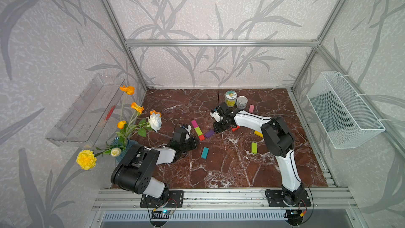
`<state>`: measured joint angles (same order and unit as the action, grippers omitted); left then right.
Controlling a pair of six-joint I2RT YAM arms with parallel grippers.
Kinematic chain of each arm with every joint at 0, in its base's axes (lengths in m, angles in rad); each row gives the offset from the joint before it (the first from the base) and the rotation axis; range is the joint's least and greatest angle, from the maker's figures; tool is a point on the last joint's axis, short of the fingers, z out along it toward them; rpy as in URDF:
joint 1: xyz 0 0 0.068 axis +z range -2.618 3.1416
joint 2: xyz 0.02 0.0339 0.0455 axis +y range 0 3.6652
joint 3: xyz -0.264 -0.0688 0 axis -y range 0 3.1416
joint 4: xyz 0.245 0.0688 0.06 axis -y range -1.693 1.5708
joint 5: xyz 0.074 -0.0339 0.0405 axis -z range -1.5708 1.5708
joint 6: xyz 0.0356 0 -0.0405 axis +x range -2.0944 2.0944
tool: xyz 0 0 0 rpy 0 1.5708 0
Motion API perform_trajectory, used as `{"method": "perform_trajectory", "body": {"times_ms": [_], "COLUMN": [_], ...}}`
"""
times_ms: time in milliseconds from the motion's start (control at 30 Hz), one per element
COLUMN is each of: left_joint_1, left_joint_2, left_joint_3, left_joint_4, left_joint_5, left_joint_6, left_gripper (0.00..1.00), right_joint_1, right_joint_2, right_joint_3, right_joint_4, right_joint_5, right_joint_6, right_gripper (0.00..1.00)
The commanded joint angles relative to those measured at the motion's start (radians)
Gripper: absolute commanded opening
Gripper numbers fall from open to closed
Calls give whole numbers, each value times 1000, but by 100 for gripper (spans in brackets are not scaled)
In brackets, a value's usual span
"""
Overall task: Assemble the letter v with building blocks
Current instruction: Assemble the building block at the center of the board.
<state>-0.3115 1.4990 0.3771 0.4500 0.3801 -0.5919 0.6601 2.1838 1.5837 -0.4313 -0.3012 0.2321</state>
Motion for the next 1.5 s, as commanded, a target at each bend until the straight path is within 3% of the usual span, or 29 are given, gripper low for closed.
{"method": "perform_trajectory", "body": {"times_ms": [0, 1467], "left_joint_1": [-3, -4], "left_joint_2": [10, 58], "left_joint_3": [11, 26], "left_joint_4": [0, 12], "left_joint_5": [3, 9], "left_joint_6": [-6, -12], "left_gripper": [0, 0], "right_joint_1": [1, 1], "right_joint_2": [11, 41], "right_joint_3": [-18, -16], "right_joint_4": [31, 32], "right_joint_5": [-22, -68], "right_joint_6": [26, 41], "right_gripper": [0, 0]}}
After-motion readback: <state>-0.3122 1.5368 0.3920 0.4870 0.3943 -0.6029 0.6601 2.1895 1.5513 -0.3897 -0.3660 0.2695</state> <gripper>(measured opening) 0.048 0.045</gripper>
